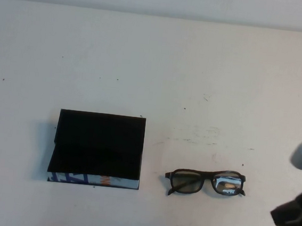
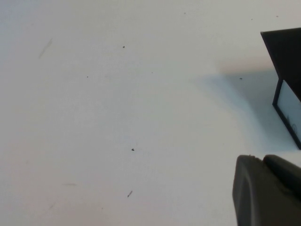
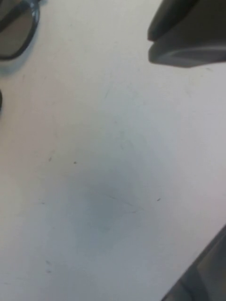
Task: Return glasses to glasses case
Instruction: Pick up the glasses from the table
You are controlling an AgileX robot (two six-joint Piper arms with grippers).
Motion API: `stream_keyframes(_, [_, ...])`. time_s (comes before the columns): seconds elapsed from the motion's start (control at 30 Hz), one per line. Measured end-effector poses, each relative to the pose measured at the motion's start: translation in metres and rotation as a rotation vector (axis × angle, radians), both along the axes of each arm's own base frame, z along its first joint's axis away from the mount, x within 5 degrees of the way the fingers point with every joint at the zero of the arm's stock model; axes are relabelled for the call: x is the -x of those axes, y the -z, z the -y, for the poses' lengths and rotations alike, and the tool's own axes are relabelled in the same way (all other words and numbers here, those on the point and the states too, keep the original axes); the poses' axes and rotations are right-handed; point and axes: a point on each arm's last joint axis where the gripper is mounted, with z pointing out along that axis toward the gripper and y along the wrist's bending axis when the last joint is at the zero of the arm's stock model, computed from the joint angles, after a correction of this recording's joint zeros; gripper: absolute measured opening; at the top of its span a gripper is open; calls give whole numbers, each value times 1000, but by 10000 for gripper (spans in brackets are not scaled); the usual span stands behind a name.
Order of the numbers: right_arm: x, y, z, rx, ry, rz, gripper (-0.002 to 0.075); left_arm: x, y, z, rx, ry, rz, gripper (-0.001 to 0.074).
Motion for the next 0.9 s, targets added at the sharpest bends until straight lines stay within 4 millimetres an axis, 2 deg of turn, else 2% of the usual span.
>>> stream_keyframes(0.13, [-29,-1,-39,91,-229,22,-11,0,0,0,0,0,0,-4])
stream_keyframes(0.27, [-56,8,-78,183,-408,28,-11,0,0,0,0,0,0,-4])
stream_keyframes(0.4, [-79,13,-100,240,-592,76,-11,0,0,0,0,0,0,-4])
stream_keyframes(0.53, [-98,21,-110,288,-774,144,11,0,0,0,0,0,0,-4])
stream_keyframes(0.67, [-113,28,-115,356,-904,190,127,0,0,0,0,0,0,-4])
stream_keyframes(0.83, [-132,39,-121,418,-974,178,305,0,0,0,0,0,0,-4])
stream_keyframes(0.9, [-138,44,-124,424,-995,172,354,0,0,0,0,0,0,-4])
